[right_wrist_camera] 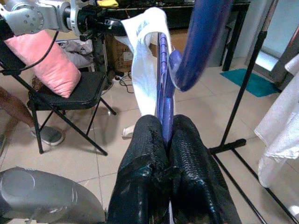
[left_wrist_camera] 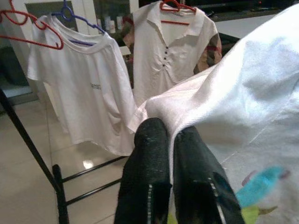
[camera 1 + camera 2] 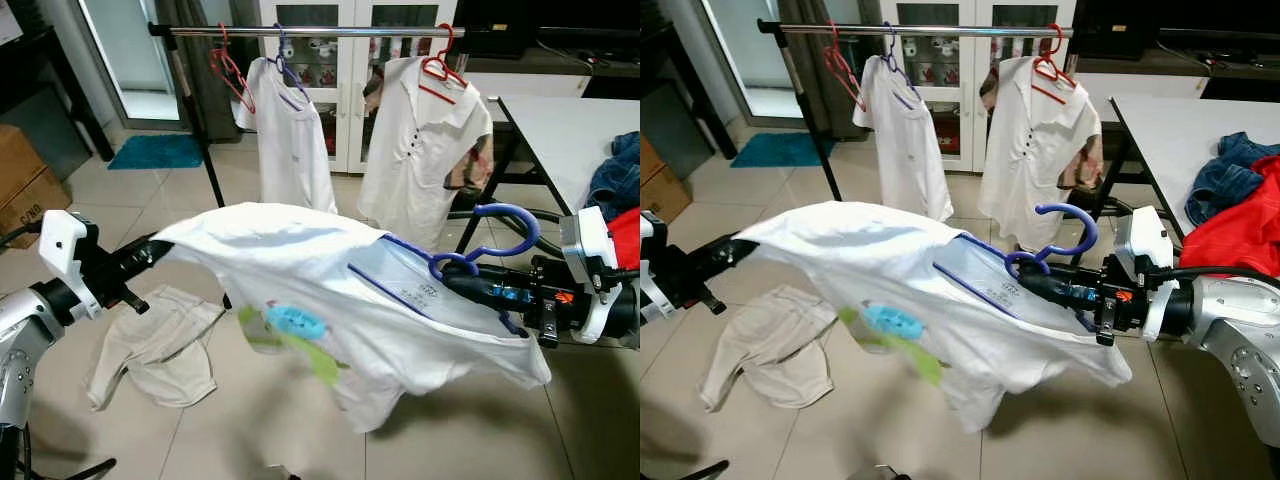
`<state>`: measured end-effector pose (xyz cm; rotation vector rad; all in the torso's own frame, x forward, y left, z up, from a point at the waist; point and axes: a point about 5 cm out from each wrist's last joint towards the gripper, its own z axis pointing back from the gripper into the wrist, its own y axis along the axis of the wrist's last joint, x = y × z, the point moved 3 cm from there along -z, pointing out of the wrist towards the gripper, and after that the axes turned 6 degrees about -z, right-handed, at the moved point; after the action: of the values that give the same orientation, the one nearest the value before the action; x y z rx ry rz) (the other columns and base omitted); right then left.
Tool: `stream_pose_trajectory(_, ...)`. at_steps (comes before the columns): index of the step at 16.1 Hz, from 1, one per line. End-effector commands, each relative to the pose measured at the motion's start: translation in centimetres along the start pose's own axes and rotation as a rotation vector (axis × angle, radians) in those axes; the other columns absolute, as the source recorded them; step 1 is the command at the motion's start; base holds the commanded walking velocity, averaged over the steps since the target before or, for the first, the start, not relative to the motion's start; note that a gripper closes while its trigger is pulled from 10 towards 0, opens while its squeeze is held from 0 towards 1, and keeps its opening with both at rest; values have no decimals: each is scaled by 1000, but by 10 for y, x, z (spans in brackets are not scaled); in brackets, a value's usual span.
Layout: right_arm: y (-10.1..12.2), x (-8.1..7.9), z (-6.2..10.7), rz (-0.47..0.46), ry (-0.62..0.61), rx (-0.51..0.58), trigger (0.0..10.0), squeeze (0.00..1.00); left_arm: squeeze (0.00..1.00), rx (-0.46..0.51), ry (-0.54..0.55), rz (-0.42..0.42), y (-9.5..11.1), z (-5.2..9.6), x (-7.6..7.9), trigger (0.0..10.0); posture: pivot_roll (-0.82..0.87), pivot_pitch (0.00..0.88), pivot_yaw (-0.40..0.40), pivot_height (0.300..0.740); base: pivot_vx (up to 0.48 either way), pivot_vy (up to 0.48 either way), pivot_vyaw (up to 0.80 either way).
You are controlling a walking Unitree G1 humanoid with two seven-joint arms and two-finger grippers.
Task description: Hang hanger
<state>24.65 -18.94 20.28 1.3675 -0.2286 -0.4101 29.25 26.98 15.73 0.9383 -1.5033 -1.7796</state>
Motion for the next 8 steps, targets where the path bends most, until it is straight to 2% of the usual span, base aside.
stream_pose_trajectory(1,5,2,-1,29,-8,4,10000,0,1000,31,-4,-44,13,-2,-1,10000,70,0,77,740,0,0,0)
stream_pose_trajectory(2,4,4,-1,18,-26,-7,10000,0,1000,54,4,-65,19,-2,-2,10000,71,0,74,740,0,0,0)
stream_pose_trajectory(3,-1,10,-3,0,-78,-31,10000,0,125,76,-3,-61,26,-2,0,10000,73,0,71,740,0,0,0)
stream_pose_trajectory(4,-7,17,-5,-19,-145,-58,10000,0,0,85,-16,-51,30,-2,4,10000,75,0,64,740,0,0,0)
stream_pose_trajectory(6,-27,27,-12,-67,-304,-112,10000,0,0,95,-73,-75,39,-4,21,10000,77,4,58,740,0,0,0)
stream_pose_trajectory(8,-42,21,-27,-151,-377,-70,10000,0,0,55,-105,-102,40,-11,42,10000,77,13,62,740,0,0,0)
